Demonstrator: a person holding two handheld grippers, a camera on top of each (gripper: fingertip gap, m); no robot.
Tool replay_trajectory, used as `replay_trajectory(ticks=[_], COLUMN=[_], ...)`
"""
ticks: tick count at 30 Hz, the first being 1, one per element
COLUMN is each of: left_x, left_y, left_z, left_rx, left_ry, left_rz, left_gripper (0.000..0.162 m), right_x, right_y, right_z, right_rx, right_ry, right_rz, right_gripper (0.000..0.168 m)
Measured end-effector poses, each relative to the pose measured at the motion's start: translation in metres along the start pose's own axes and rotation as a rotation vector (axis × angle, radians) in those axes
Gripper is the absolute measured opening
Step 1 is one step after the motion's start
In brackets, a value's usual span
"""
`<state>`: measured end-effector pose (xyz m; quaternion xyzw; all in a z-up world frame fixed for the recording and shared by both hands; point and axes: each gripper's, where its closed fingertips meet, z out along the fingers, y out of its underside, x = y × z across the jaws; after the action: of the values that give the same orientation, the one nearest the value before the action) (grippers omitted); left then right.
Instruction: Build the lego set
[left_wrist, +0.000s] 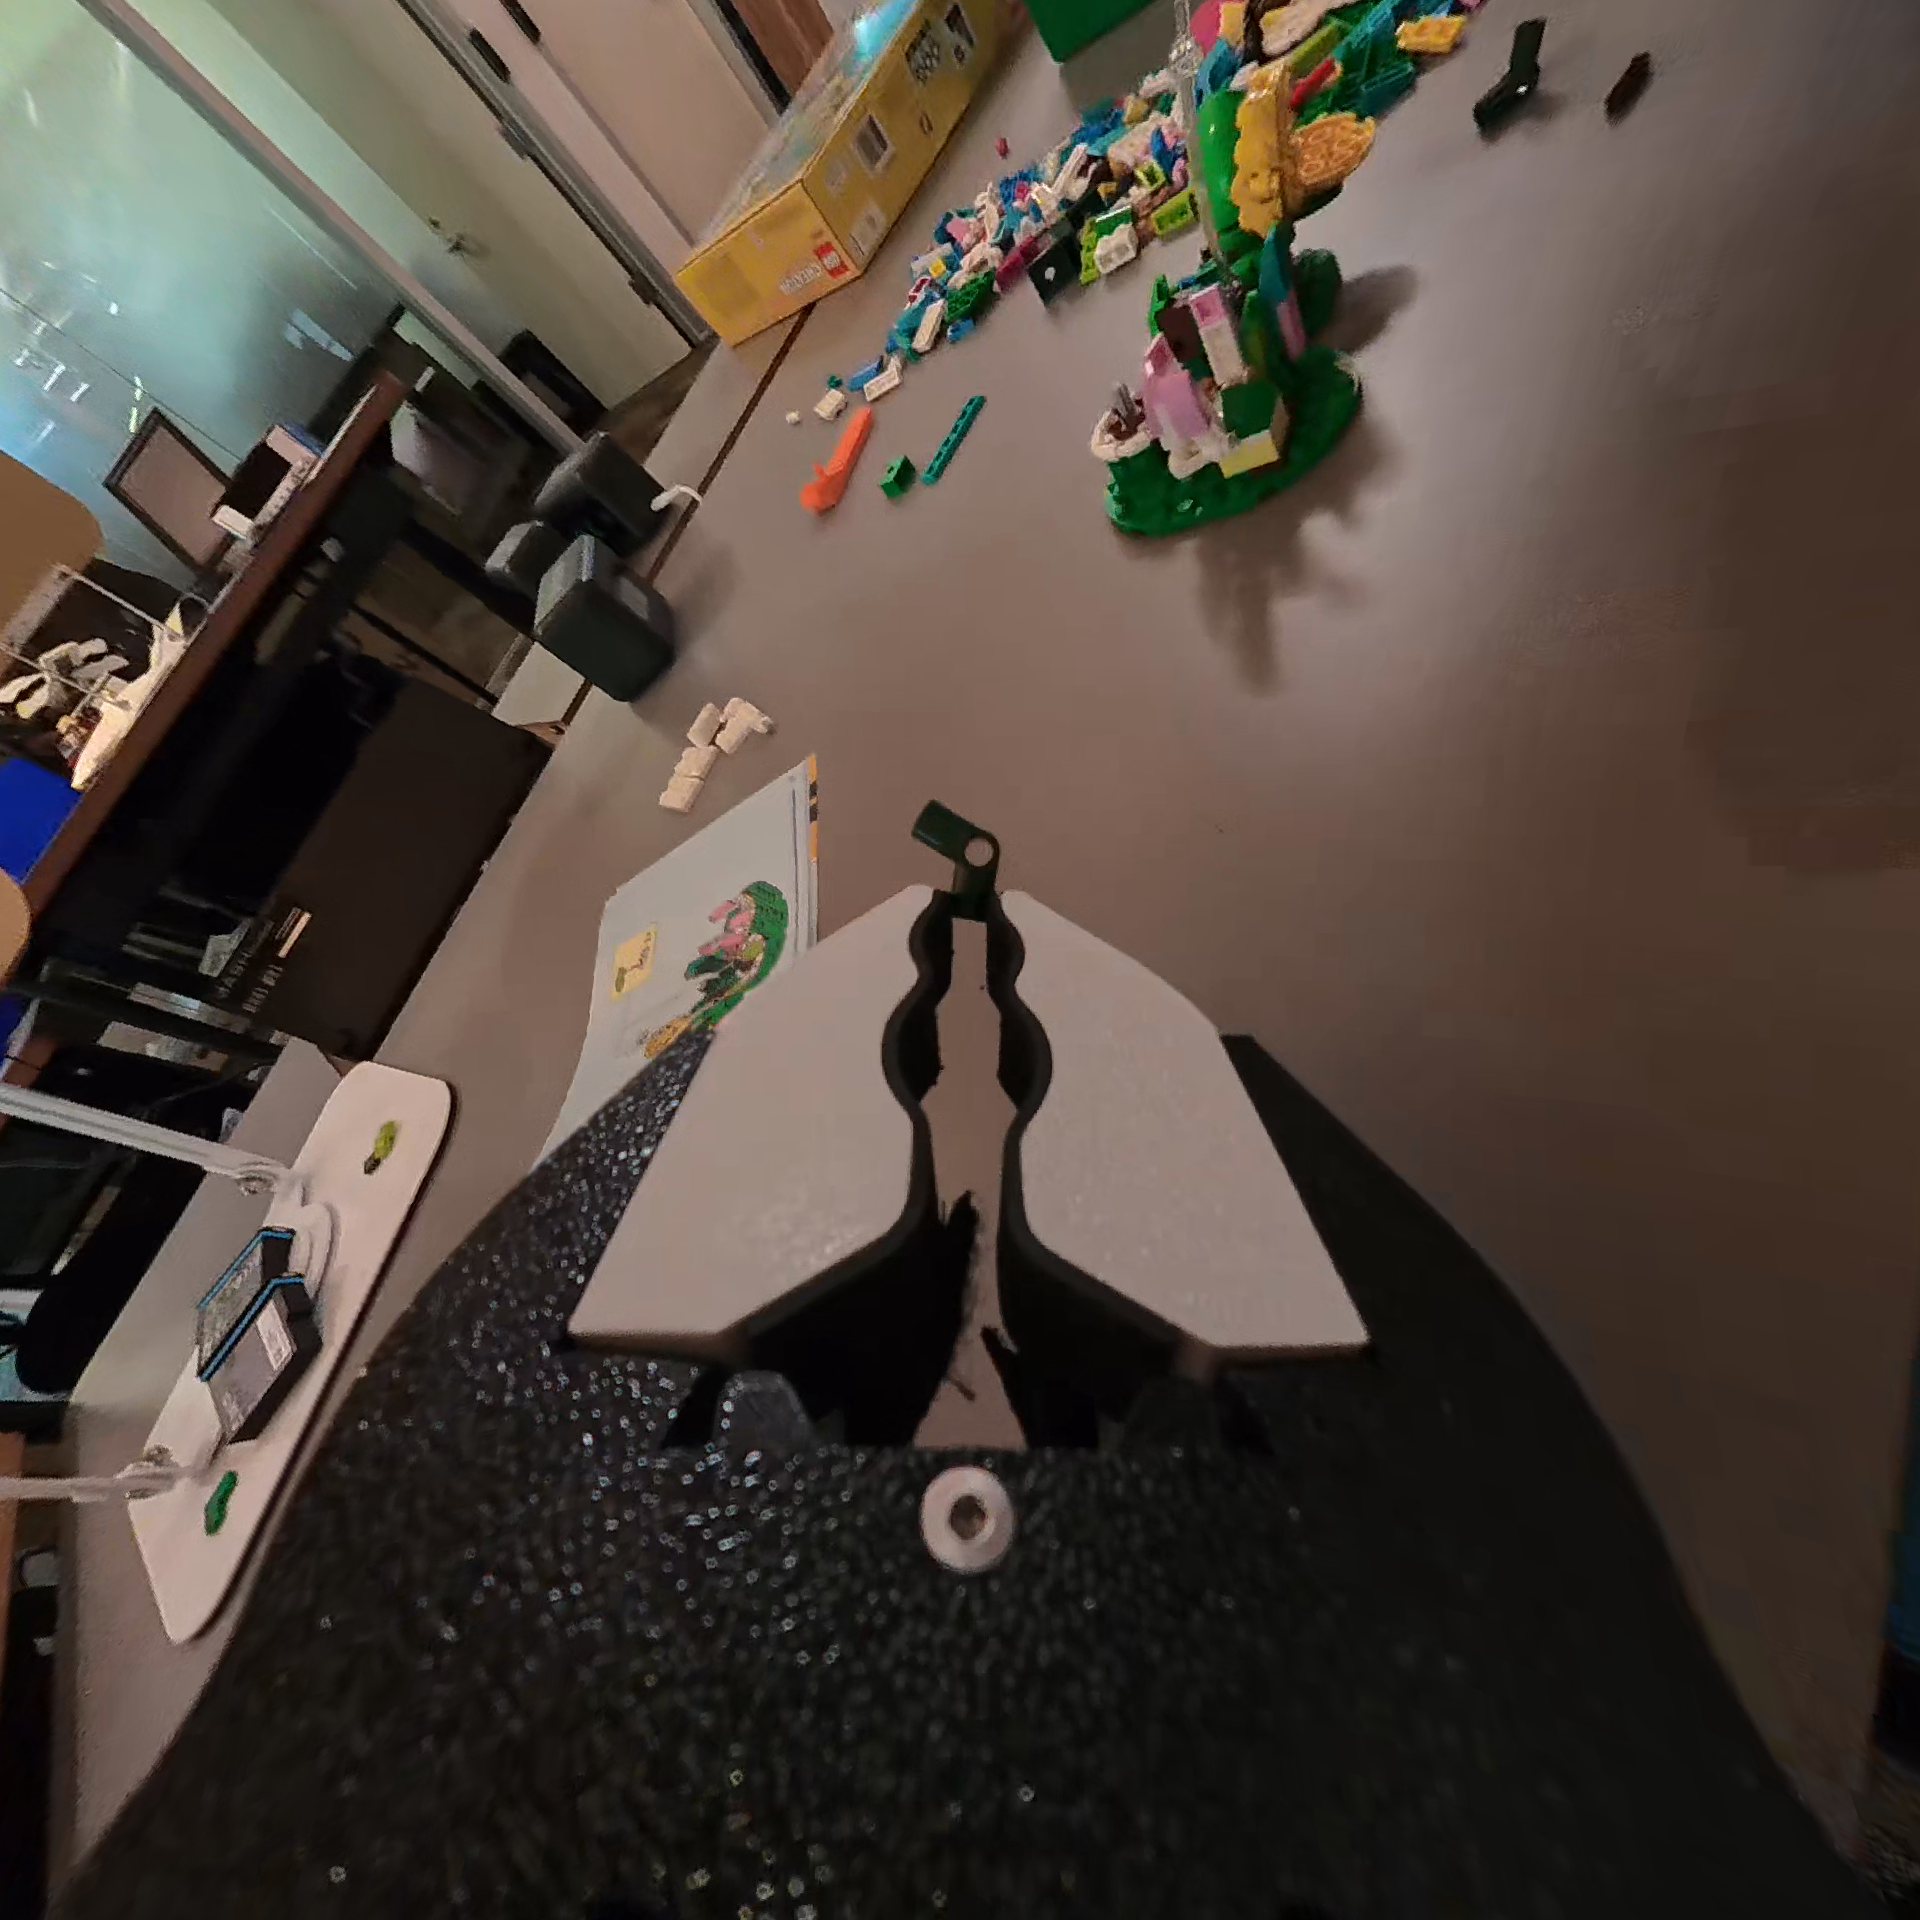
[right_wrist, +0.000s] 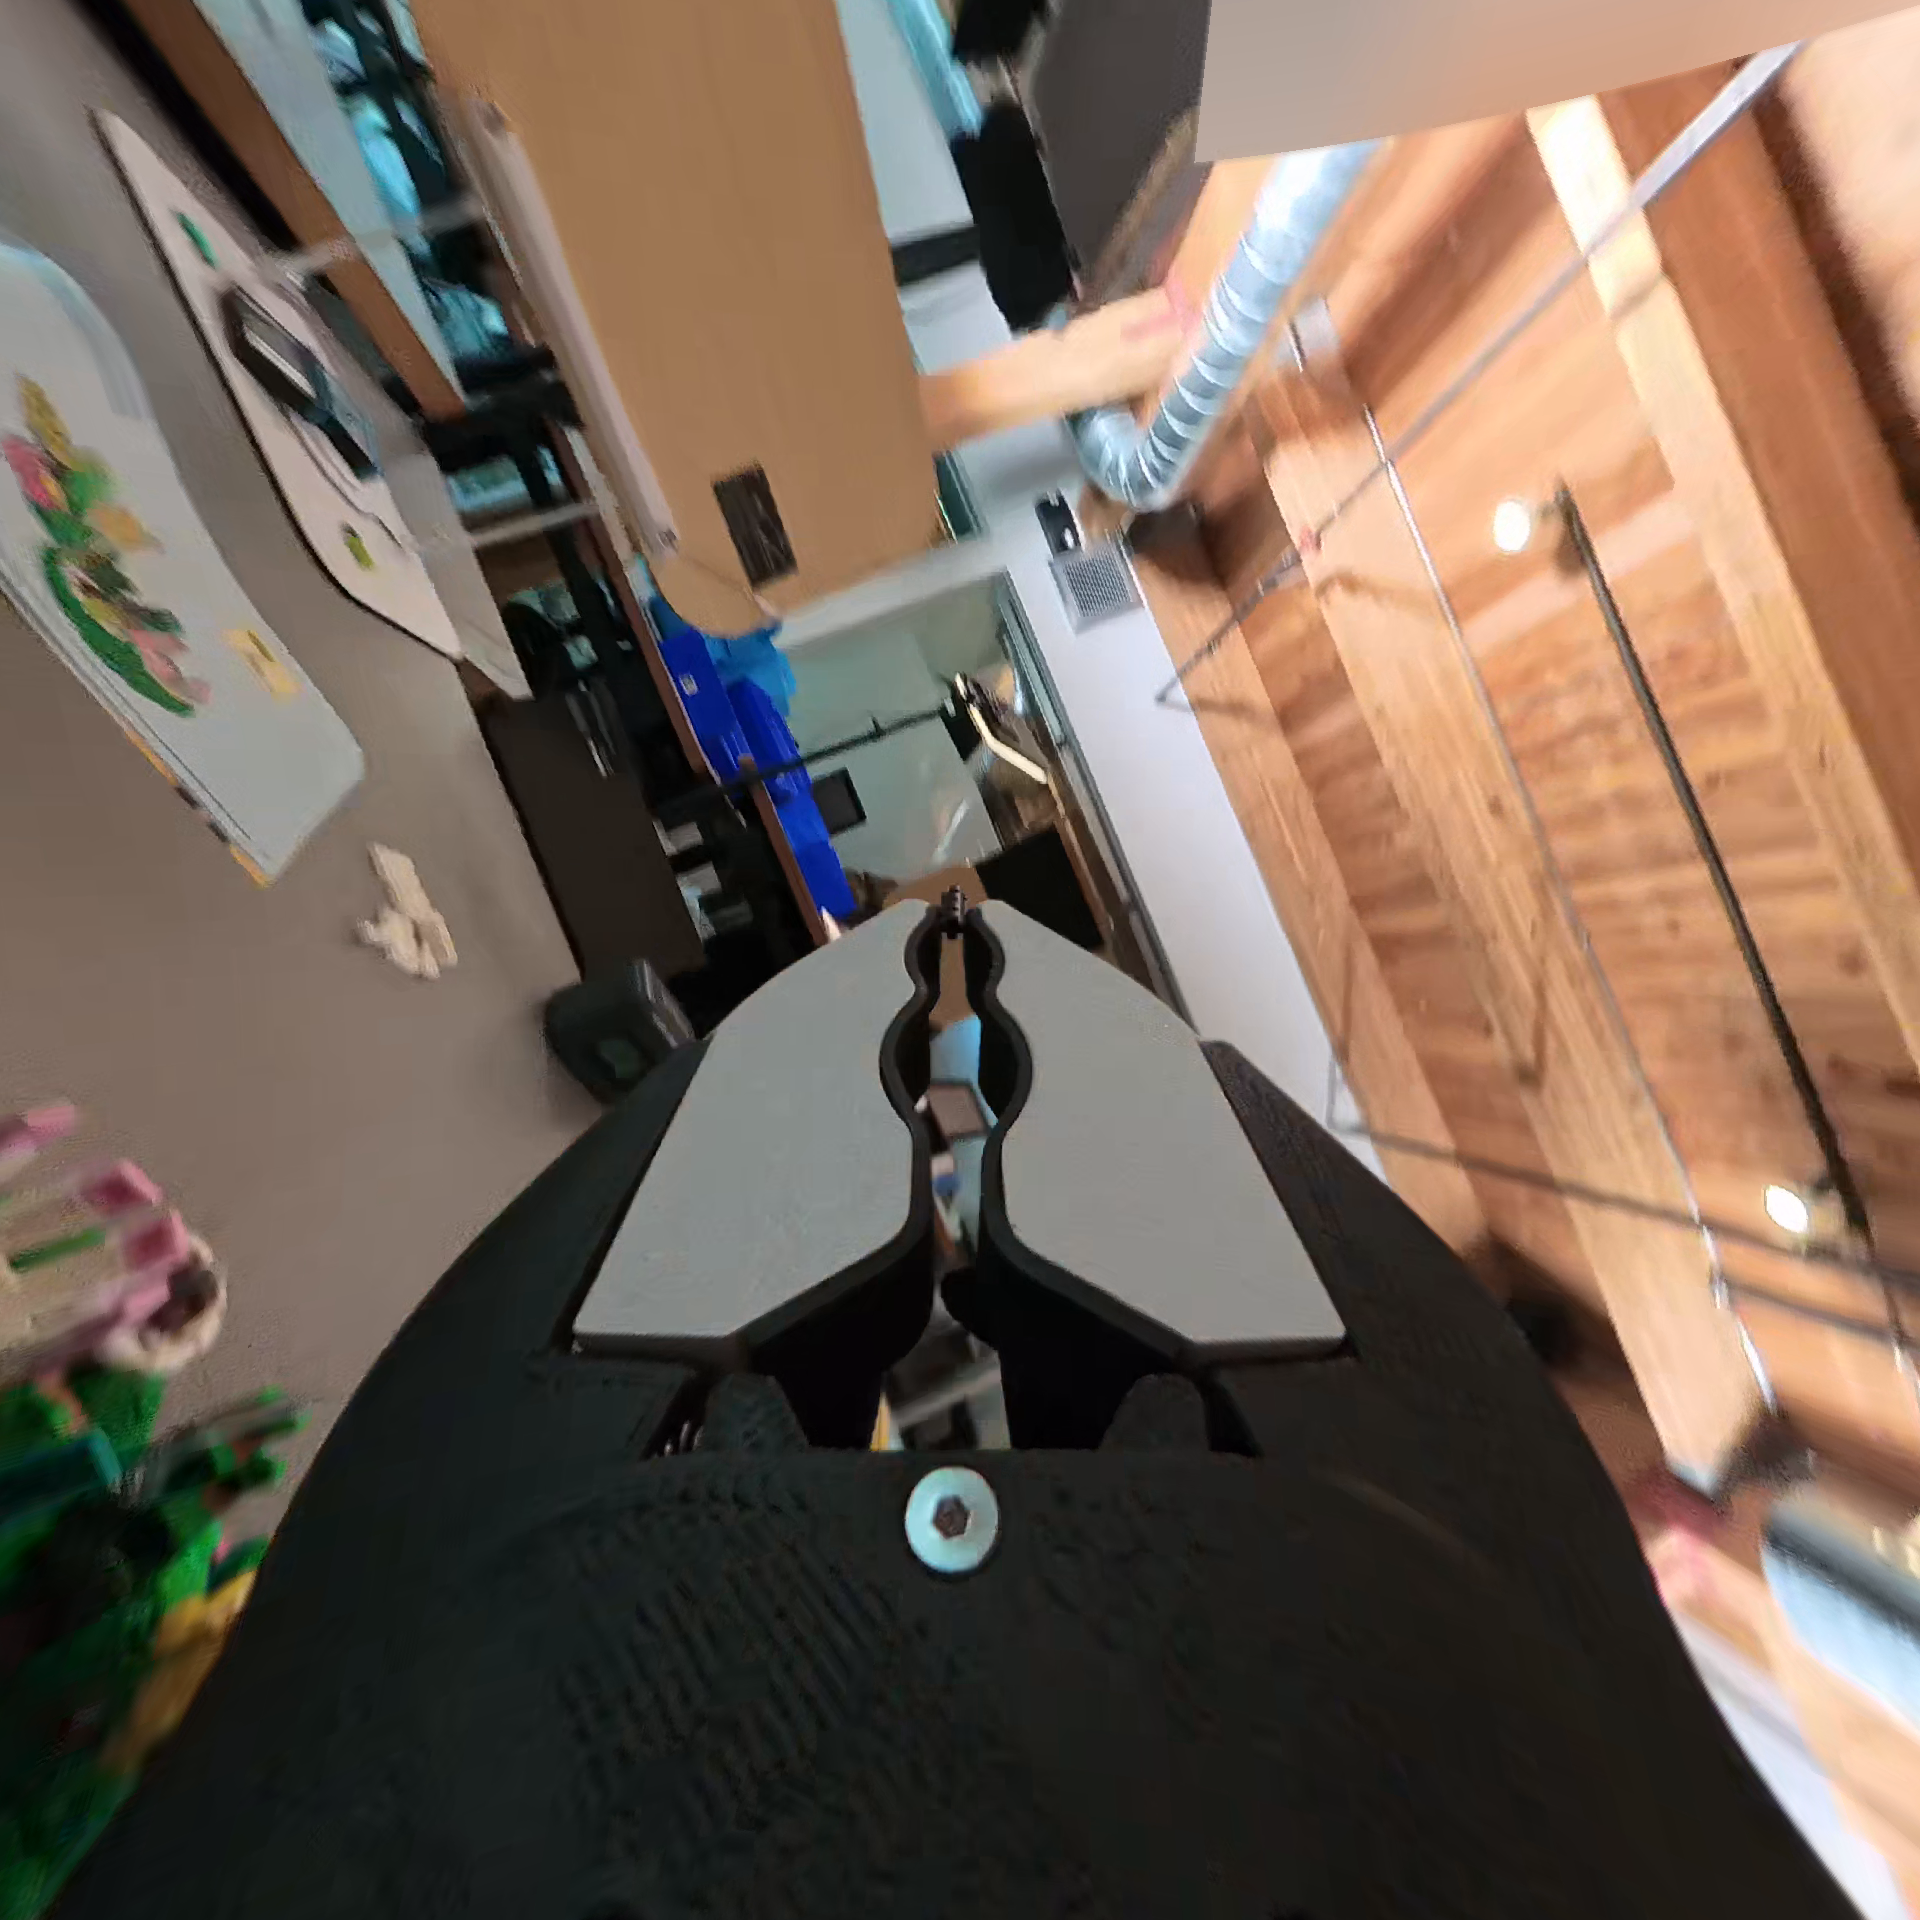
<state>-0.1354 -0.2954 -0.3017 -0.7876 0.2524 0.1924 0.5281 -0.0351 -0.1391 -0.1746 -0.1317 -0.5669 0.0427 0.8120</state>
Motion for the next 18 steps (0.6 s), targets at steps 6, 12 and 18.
replay_trajectory(ticks=[6,12,18], left_x=[-0.001,0.003,0.003], left_y=[0.011,0.024,0.017], left_z=[0.0,-0.017,-0.031], left_rx=[-0.039,-0.085,-0.005], left_ry=[0.045,0.064,0.098], left_rz=[0.083,0.169,0.098], left_gripper=[0.006,0.006,0.006], right_x=[-0.045,-0.098,-0.128], right_y=[-0.078,-0.11,-0.133], right_z=[0.029,0.036,0.041], right_rx=[0.191,0.247,0.286], right_ry=[-0.207,-0.469,-0.569], right_rz=[-0.208,-0.234,-0.208], right_gripper=[0.002,0.002,0.003])
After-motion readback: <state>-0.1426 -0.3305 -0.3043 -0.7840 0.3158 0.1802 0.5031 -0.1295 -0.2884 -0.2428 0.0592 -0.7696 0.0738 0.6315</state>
